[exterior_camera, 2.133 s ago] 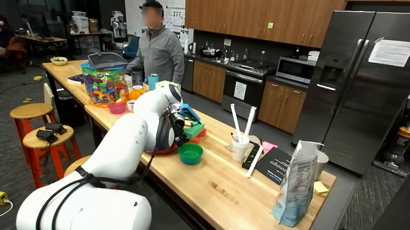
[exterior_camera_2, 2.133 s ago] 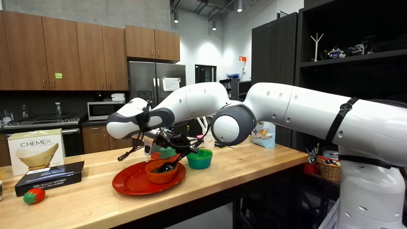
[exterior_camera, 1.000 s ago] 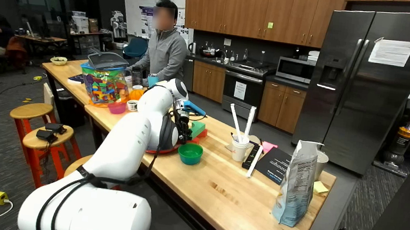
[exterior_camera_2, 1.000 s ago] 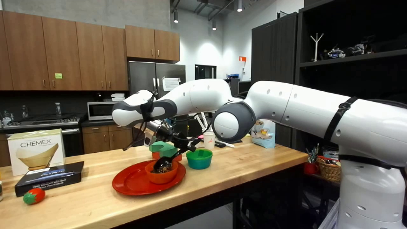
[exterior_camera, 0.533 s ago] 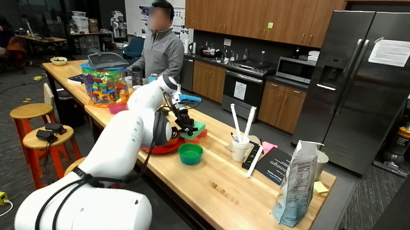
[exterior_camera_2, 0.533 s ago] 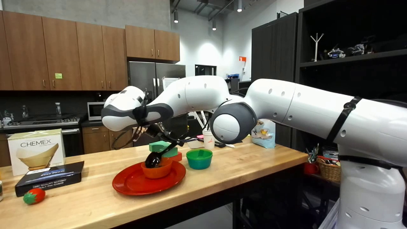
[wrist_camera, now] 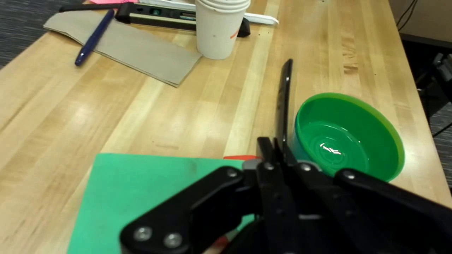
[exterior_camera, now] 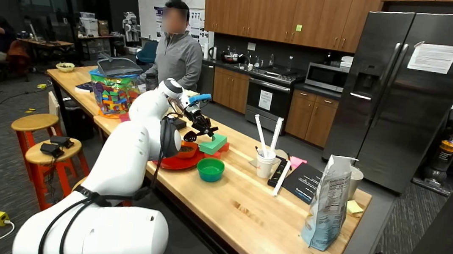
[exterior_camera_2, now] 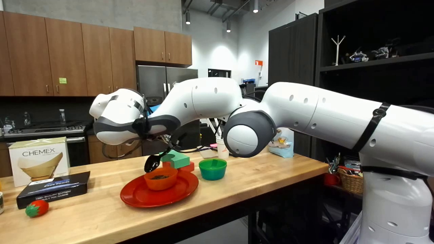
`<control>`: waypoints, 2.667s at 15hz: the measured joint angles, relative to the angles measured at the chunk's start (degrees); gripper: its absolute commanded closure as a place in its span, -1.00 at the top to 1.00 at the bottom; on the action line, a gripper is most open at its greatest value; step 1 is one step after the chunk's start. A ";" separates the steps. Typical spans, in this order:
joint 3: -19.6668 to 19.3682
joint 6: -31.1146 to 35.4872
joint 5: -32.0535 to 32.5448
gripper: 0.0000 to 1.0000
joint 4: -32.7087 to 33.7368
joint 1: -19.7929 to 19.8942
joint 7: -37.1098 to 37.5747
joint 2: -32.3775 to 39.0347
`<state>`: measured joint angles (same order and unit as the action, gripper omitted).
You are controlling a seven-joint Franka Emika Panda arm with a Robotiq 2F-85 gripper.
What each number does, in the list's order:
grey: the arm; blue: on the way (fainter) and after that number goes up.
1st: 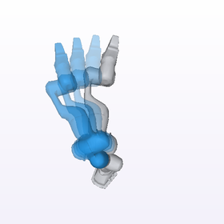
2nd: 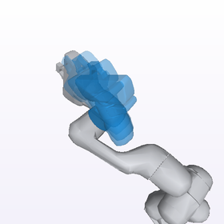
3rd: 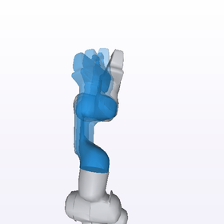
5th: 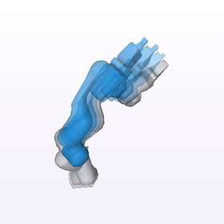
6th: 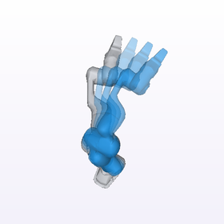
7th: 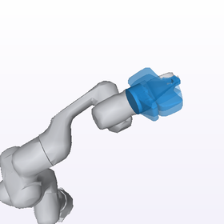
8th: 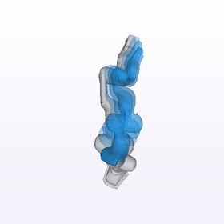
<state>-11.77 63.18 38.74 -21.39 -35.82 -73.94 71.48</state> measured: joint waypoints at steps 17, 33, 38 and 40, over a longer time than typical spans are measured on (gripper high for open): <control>0.62 -4.75 -0.96 -0.98 -0.48 2.00 -1.65 2.20; 5.21 -23.63 -12.39 -0.98 -0.24 5.91 -4.13 1.61; 7.00 -25.92 -14.45 -0.98 -0.25 7.44 -3.11 1.61; 7.87 -26.08 -16.75 -0.98 -0.06 8.26 -0.69 1.61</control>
<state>-3.89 37.10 21.99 -21.45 -27.56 -74.64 73.09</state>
